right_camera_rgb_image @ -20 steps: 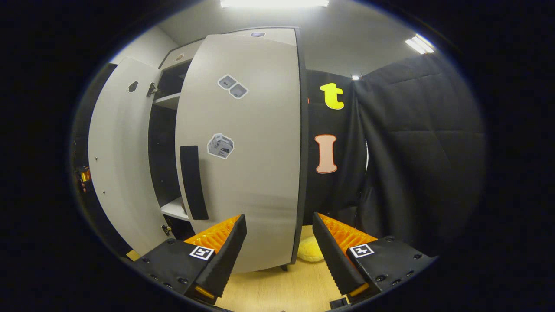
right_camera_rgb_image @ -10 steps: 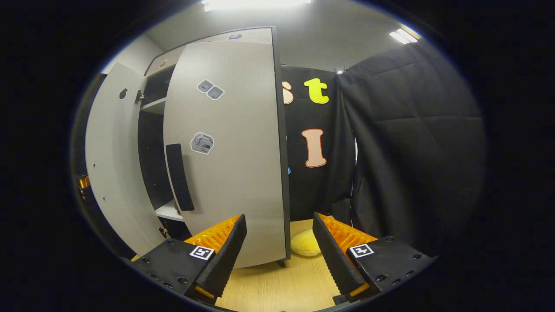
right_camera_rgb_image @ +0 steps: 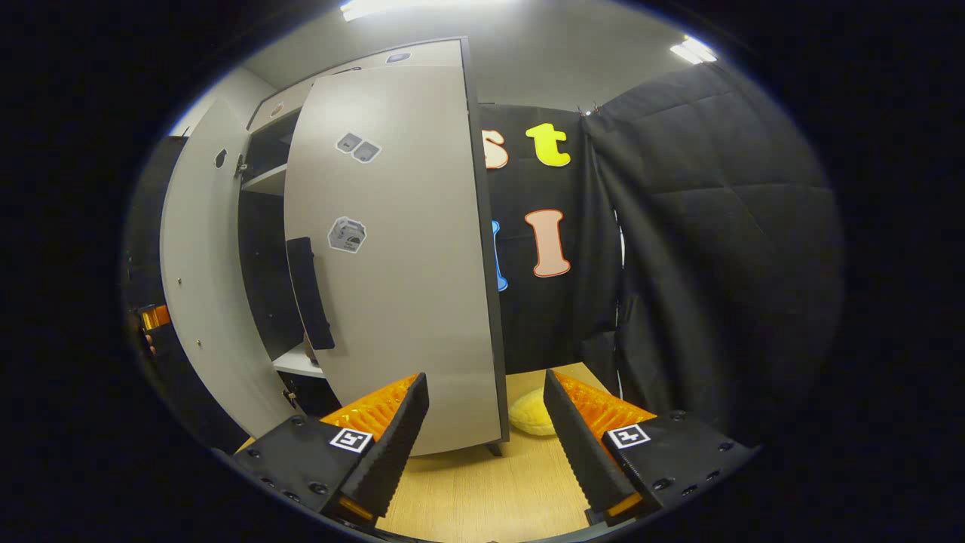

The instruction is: Grab one shoe with the right hand and put it into the shoe cabinet, grab the other shoe with the left hand and put it into the shoe cabinet; then close the right door with the right hand and the left door with the left hand.

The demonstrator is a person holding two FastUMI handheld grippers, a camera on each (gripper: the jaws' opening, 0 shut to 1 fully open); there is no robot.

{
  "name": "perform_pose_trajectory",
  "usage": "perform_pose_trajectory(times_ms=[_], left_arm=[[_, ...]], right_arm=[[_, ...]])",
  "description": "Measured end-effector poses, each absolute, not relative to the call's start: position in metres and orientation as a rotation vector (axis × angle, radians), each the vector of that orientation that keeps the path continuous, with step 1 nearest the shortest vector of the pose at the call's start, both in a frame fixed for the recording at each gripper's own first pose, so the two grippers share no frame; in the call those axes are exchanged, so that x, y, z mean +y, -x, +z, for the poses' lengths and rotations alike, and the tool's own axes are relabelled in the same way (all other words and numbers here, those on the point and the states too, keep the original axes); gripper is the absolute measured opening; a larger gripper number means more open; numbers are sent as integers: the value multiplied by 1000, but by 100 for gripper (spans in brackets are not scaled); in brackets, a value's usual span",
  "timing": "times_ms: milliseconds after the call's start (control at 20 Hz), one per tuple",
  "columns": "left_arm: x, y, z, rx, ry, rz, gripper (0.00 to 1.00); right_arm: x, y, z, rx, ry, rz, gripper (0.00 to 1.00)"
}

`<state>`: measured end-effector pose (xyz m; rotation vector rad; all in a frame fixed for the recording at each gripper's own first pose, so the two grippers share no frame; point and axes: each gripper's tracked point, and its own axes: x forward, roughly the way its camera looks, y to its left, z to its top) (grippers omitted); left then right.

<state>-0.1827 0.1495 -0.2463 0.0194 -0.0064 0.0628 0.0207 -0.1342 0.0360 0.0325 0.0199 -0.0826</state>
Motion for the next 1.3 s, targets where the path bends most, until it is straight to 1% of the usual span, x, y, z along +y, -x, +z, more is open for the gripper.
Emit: perform_pose_trajectory(times_ms=[200,350,400,450,550,750,900,1000,1250,1300], left_arm=[[94,159,-247,-17,-54,-2,85],[47,142,-258,-4,2,-74,90],[36,142,-261,-4,30,-84,92],[29,144,-262,-2,49,-89,92],[26,152,-258,-14,35,-59,89],[23,178,-239,-55,4,-62,84],[32,200,-226,-83,-25,-22,99],[45,213,-229,-77,-28,25,99],[100,248,-259,-78,-6,181,98],[107,252,-270,-63,-16,207,95]], right_arm=[[-130,-26,31,37,-48,-79,98],[-120,-29,37,23,-46,-65,97],[-116,-25,36,16,-39,-62,97],[-115,-24,39,5,-29,-64,97],[-115,-22,48,-22,-10,-75,97],[-106,-19,62,-58,-8,-70,98],[-100,-17,72,-78,-10,-64,98],[-92,-15,81,-98,-16,-59,98],[-75,-13,97,-147,-18,-44,98],[-71,-12,95,-141,-16,-34,98]])
